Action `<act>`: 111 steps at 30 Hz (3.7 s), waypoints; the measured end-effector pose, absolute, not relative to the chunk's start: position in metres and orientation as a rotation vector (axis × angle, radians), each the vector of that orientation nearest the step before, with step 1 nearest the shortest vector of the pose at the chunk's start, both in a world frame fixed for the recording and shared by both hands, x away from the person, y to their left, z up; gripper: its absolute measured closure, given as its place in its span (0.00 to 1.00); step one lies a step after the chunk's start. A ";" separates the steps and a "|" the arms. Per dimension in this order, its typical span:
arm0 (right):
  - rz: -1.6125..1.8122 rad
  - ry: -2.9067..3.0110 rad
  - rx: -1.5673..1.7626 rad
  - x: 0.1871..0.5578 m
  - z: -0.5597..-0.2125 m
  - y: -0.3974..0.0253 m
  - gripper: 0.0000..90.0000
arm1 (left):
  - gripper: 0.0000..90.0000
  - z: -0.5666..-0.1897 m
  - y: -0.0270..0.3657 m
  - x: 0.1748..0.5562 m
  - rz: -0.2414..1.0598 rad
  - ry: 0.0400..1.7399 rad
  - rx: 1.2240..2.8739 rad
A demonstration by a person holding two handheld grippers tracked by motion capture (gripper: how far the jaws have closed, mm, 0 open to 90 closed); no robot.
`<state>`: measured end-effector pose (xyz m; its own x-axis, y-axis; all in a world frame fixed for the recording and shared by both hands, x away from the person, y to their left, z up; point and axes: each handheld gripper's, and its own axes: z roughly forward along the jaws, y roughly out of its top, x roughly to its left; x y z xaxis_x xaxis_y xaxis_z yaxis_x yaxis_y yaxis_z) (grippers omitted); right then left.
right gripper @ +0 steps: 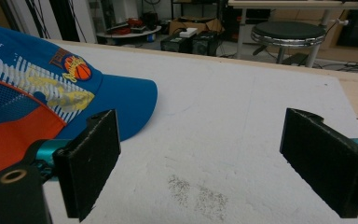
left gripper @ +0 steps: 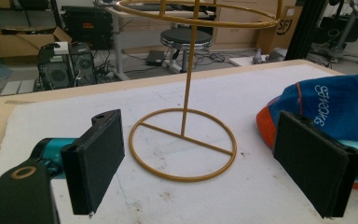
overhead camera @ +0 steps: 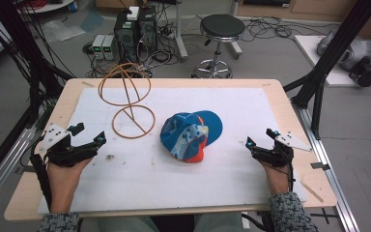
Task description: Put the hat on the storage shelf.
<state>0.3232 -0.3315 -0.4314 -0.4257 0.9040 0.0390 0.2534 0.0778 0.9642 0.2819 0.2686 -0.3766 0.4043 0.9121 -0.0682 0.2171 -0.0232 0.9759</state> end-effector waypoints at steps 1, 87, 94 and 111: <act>1.375 1.753 1.149 0.323 -0.431 -0.332 0.13 | 0.19 -0.377 0.269 0.282 0.762 1.050 1.518; 1.594 2.153 0.599 0.376 -0.384 -0.155 0.47 | 0.19 -0.370 0.282 0.277 0.738 1.051 1.457; 1.549 2.183 0.581 0.379 -0.387 -0.153 0.62 | 0.19 -0.368 0.284 0.276 0.740 1.052 1.450; 1.484 2.191 0.570 0.378 -0.380 -0.152 0.99 | 0.19 -0.366 0.290 0.274 0.747 1.058 1.441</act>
<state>0.3784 -0.1522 -0.3803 -0.8223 0.5561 -0.1206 0.0942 0.3421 0.9349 0.2739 0.2897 -0.3655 0.3933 0.9115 -0.1204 0.1915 0.0468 0.9804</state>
